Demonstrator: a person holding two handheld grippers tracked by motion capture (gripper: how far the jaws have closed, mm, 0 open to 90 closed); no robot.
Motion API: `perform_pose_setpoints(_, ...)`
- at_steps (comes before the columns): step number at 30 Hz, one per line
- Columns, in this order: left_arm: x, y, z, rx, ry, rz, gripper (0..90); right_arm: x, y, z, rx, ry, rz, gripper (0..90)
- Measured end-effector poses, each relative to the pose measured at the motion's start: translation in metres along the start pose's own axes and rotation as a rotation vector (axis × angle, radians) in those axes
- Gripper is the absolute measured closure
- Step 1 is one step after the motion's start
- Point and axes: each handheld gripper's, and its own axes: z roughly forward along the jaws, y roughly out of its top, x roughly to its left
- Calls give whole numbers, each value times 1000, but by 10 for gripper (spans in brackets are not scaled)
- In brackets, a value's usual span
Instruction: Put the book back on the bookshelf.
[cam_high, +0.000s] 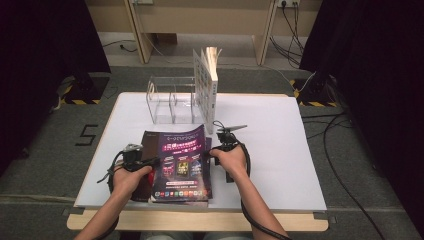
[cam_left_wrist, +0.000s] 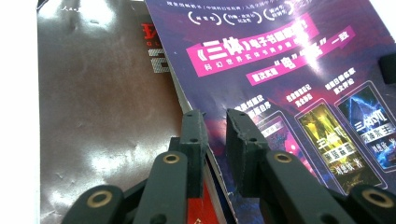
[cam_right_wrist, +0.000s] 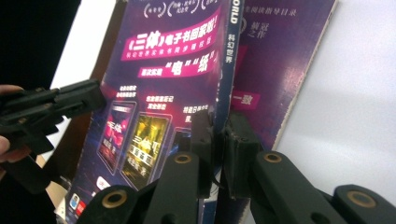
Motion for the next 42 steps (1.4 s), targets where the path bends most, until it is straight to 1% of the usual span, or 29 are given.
perform_pose_setpoints(2,2,-1,-1,-2,-11,-4,751,1,-1,-2,-23,9,6,845)
perform_pose_setpoints(5,3,-4,-1,-16,-29,-19,720,8,-3,-5,-63,10,-11,850)
perform_pose_setpoints(6,4,-4,-3,-19,-36,-28,702,10,-3,-6,-77,9,-25,850)
perform_pose_setpoints(7,5,-5,-4,-31,-37,-40,678,12,-4,-7,-88,12,-31,851)
perform_pose_setpoints(8,6,-5,-7,-38,-38,-39,653,15,-5,-8,-100,14,-33,851)
perform_pose_setpoints(10,8,-5,-12,-62,-41,-54,600,18,-6,-10,-125,20,-47,851)
perform_pose_setpoints(11,9,-5,-16,-77,-40,-57,580,20,-6,-11,-133,19,-42,852)
perform_pose_setpoints(12,10,-5,-19,-89,-42,-55,569,22,-7,-12,-152,15,-64,852)
perform_pose_setpoints(13,11,-5,-23,-101,-45,-60,560,24,-8,-13,-164,14,-70,852)
perform_pose_setpoints(16,14,-7,-33,-133,-26,-59,532,32,-11,-15,-211,1,-103,852)
perform_pose_setpoints(18,17,-10,-37,-144,-9,-61,519,37,-14,-16,-240,2,-117,852)
perform_pose_setpoints(20,18,-13,-42,-152,9,-51,514,42,-15,-17,-269,-11,-144,852)
perform_pose_setpoints(23,21,-17,-46,-164,15,-57,510,47,-16,-20,-292,-11,-160,853)
perform_pose_setpoints(25,24,-19,-47,-176,24,-65,510,50,-16,-22,-313,-6,-160,852)
perform_pose_setpoints(27,26,-22,-47,-178,28,-80,510,53,-15,-24,-343,-8,-170,852)
perform_pose_setpoints(30,28,-26,-46,-172,28,-90,510,57,-15,-28,-386,-26,-192,853)
perform_pose_setpoints(37,25,-28,-44,-170,22,-88,509,64,-11,-34,-450,-34,-211,852)
perform_pose_setpoints(42,25,-32,-42,-164,26,-86,509,69,-8,-40,-520,-56,-223,852)
